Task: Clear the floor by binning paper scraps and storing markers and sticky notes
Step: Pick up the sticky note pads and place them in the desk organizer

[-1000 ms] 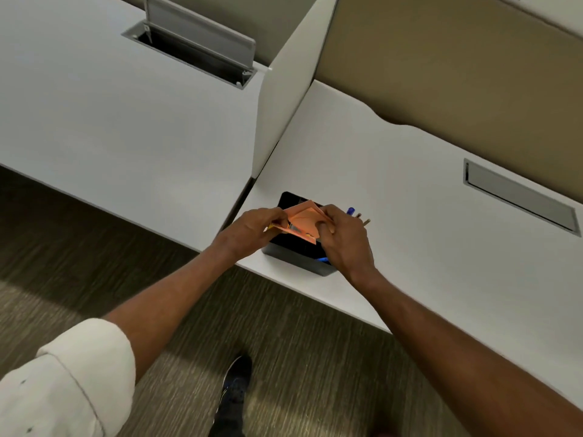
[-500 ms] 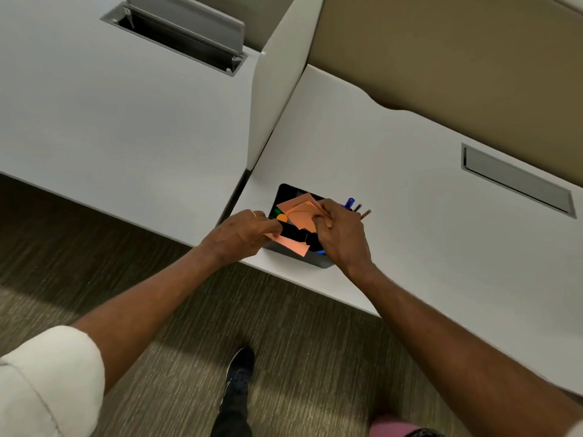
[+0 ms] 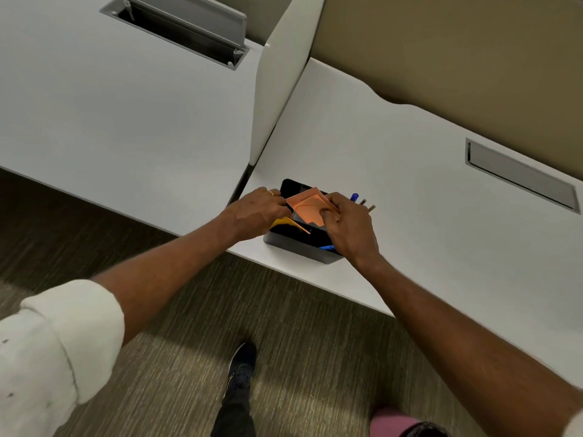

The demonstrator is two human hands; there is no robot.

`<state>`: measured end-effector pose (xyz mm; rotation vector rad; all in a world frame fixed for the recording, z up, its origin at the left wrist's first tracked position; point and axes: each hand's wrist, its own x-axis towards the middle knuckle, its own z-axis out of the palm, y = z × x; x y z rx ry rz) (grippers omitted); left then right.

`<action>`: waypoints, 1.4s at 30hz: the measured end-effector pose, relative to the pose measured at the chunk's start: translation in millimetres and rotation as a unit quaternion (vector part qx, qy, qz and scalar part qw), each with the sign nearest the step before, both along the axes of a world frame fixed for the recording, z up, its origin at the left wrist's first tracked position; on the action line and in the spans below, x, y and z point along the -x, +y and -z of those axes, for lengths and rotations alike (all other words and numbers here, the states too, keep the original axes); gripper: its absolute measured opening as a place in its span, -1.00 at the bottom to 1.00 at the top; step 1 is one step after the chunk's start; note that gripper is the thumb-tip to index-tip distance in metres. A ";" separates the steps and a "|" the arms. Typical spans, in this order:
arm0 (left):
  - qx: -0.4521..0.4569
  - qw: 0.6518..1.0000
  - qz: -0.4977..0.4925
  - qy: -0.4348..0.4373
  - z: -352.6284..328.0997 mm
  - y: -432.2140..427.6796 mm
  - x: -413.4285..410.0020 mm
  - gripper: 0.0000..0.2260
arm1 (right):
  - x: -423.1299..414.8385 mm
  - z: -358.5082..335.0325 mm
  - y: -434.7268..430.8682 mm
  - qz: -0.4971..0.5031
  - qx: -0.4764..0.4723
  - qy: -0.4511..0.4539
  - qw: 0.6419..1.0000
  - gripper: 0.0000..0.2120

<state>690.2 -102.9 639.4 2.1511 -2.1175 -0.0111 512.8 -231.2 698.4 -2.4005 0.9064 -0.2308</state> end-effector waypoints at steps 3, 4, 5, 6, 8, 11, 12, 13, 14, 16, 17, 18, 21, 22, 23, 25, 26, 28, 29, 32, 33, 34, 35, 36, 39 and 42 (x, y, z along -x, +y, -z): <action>-0.008 0.999 0.028 0.015 2.4 0.4 2.0 -0.88 | -0.4 3.9 2.1 -0.007 -0.020 -0.001 1.000 -0.82; -0.010 0.999 0.033 0.032 3.3 2.6 3.3 -0.88 | -0.2 5.5 3.2 -0.015 -0.028 0.005 0.999 -0.81; -0.011 0.998 0.030 0.054 4.0 5.8 4.0 -0.84 | 0.1 7.2 5.0 -0.027 -0.032 0.014 0.999 -0.80; -0.010 0.997 0.022 0.075 5.1 9.3 4.3 -0.78 | 0.5 9.3 7.2 -0.040 -0.034 0.025 0.998 -0.79; -0.002 0.993 -0.011 0.116 8.4 16.7 4.4 -0.72 | 1.7 13.7 12.6 -0.061 -0.035 0.045 0.997 -0.80; 0.014 0.977 -0.075 0.197 13.7 25.6 5.3 -0.76 | 3.5 18.0 17.8 -0.069 -0.026 0.064 0.995 -0.80; 0.021 0.973 -0.084 0.213 14.7 27.8 5.8 -0.77 | 3.9 18.9 17.9 -0.068 -0.018 0.072 0.995 -0.79; 0.028 0.970 -0.089 0.226 15.6 29.7 6.5 -0.78 | 4.3 19.4 17.6 -0.068 -0.012 0.080 0.994 -0.79; 0.036 0.966 -0.092 0.238 15.5 31.3 6.8 -0.78 | 4.5 19.5 17.3 -0.069 -0.007 0.087 0.994 -0.78; 0.051 0.960 -0.094 0.259 13.9 32.2 7.3 -0.75 | 4.6 19.9 17.1 -0.076 0.000 0.099 0.992 -0.77; 0.059 0.958 -0.095 0.265 13.4 31.4 7.3 -0.72 | 4.2 20.3 17.4 -0.078 0.003 0.103 0.992 -0.77; 0.067 0.956 -0.097 0.269 13.1 30.0 7.5 -0.69 | 3.4 21.0 18.0 -0.077 0.002 0.106 0.991 -0.77; 0.075 0.953 -0.095 0.277 13.1 23.3 9.1 -0.57 | 0.0 24.3 20.8 -0.070 -0.006 0.100 0.992 -0.79; 0.073 0.955 -0.087 0.275 13.6 21.1 9.7 -0.52 | -0.9 25.2 22.1 -0.068 -0.008 0.095 0.993 -0.79; 0.069 0.958 -0.076 0.269 14.1 19.3 10.2 -0.48 | -1.4 25.9 23.4 -0.066 -0.009 0.089 0.994 -0.79; 0.063 0.964 -0.049 0.252 15.2 17.4 11.6 -0.46 | -1.8 27.1 25.8 -0.063 -0.010 0.079 0.995 -0.76; 0.059 0.966 -0.039 0.247 15.7 17.1 12.3 -0.48 | -1.5 27.6 27.2 -0.059 -0.012 0.076 0.995 -0.75; 0.053 0.967 -0.036 0.246 15.9 17.3 13.7 -0.55 | -0.1 28.5 28.9 -0.051 -0.014 0.068 0.996 -0.73; 0.053 0.967 -0.041 0.244 15.9 17.7 14.4 -0.59 | 1.2 29.2 29.9 -0.049 -0.009 0.063 0.997 -0.74; 0.046 0.971 -0.064 0.224 16.0 19.1 16.3 -0.74 | 5.8 32.6 34.3 -0.041 -0.004 0.051 0.998 -0.77; 0.037 0.973 -0.075 0.216 15.8 19.2 16.9 -0.78 | 7.0 34.6 36.0 -0.037 -0.001 0.050 0.998 -0.77; 0.030 0.974 -0.086 0.210 16.4 18.8 18.0 -0.80 | 8.1 37.1 38.0 -0.034 0.004 0.049 0.998 -0.78; 0.024 0.973 -0.096 0.206 16.1 18.1 19.6 -0.81 | 9.1 39.4 40.3 -0.030 0.007 0.046 0.998 -0.78; 0.022 0.973 -0.107 0.204 16.4 17.0 21.4 -0.81 | 9.9 41.8 42.4 -0.027 0.010 0.041 0.999 -0.79; 0.015 0.970 -0.136 0.199 13.9 11.9 25.6 -0.80 | 11.7 47.1 46.8 -0.020 0.018 0.026 0.999 -0.78; -0.012 0.981 -0.140 0.136 13.3 3.8 26.7 -0.79 | 14.4 54.1 48.6 -0.034 0.040 0.042 0.998 -0.66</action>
